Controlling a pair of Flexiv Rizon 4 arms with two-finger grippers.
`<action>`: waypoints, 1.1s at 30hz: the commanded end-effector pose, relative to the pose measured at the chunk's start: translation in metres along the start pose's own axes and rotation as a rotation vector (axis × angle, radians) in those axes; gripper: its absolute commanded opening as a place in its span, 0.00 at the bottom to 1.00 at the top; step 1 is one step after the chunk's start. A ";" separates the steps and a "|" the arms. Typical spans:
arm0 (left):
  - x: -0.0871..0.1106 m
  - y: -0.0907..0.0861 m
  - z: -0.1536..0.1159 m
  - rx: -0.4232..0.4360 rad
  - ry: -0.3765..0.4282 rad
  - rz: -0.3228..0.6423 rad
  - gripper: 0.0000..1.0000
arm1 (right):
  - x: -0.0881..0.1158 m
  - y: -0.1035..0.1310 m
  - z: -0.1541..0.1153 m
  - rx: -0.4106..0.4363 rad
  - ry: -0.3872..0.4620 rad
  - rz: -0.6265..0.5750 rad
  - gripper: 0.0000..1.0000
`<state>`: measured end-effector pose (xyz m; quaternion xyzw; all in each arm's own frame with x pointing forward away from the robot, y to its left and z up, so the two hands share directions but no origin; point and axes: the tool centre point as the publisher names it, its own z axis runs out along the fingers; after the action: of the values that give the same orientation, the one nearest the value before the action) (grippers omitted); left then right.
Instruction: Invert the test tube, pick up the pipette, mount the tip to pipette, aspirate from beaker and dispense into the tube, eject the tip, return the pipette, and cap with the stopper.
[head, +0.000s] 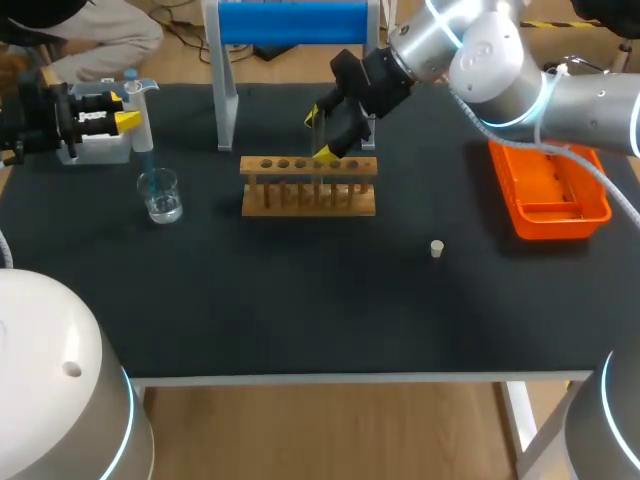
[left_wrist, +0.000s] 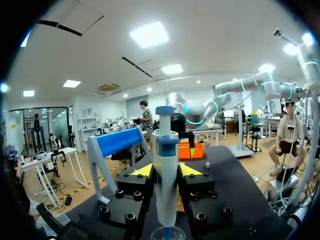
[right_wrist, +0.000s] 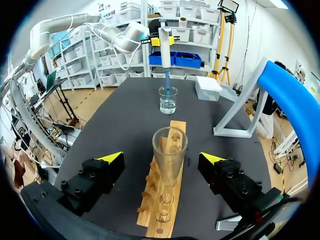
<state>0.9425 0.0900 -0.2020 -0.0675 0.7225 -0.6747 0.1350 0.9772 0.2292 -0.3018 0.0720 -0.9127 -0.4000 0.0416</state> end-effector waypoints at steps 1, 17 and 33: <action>0.000 -0.001 0.000 0.000 0.001 0.000 0.00 | 0.001 0.000 -0.002 0.003 0.000 0.001 1.00; 0.000 -0.001 0.000 0.000 0.001 0.000 0.00 | 0.001 0.000 -0.002 0.003 0.000 0.001 1.00; 0.001 -0.027 0.004 -0.023 -0.003 0.025 0.00 | 0.001 0.000 -0.002 0.003 0.000 0.001 1.00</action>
<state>0.9445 0.0846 -0.1831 -0.0568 0.7266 -0.6697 0.1424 0.9769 0.2288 -0.3017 0.0718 -0.9127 -0.4002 0.0411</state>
